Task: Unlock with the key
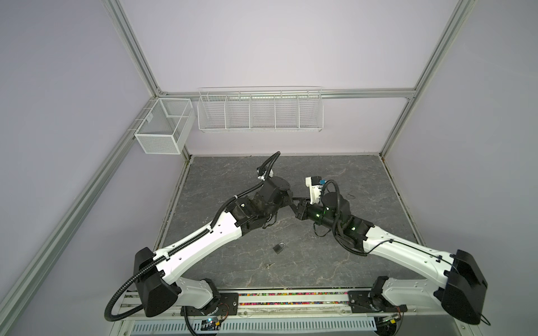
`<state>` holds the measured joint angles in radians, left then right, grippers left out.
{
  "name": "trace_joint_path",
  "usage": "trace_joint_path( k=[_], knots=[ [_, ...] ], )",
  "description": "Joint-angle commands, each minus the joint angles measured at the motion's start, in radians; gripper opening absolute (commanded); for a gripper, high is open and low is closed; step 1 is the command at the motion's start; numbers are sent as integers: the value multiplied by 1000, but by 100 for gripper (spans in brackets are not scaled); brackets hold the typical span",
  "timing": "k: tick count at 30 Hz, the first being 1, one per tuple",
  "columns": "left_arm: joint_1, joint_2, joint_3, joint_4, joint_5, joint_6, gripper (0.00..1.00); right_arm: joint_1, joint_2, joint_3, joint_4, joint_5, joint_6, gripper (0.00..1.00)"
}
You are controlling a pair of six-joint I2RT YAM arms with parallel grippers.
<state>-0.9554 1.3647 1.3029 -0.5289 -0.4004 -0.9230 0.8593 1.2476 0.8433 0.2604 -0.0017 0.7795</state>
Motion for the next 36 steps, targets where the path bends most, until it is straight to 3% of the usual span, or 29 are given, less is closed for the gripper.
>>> trace_joint_path(
  k=[1,6,20,36],
  knots=[
    [3,-27,-7,18,4,-2,0,-2,1,-6,37,-4,-17,10],
    [3,-28,-14,18,24,-2,0,-3,1,6,-7,34,-22,7],
    [-35,-40,-51,30,98,-31,0,-13,32,62,78,-6,-72,7],
    [5,-75,-36,35,19,32,0,-13,-7,-11,4,-19,-73,8]
  ],
)
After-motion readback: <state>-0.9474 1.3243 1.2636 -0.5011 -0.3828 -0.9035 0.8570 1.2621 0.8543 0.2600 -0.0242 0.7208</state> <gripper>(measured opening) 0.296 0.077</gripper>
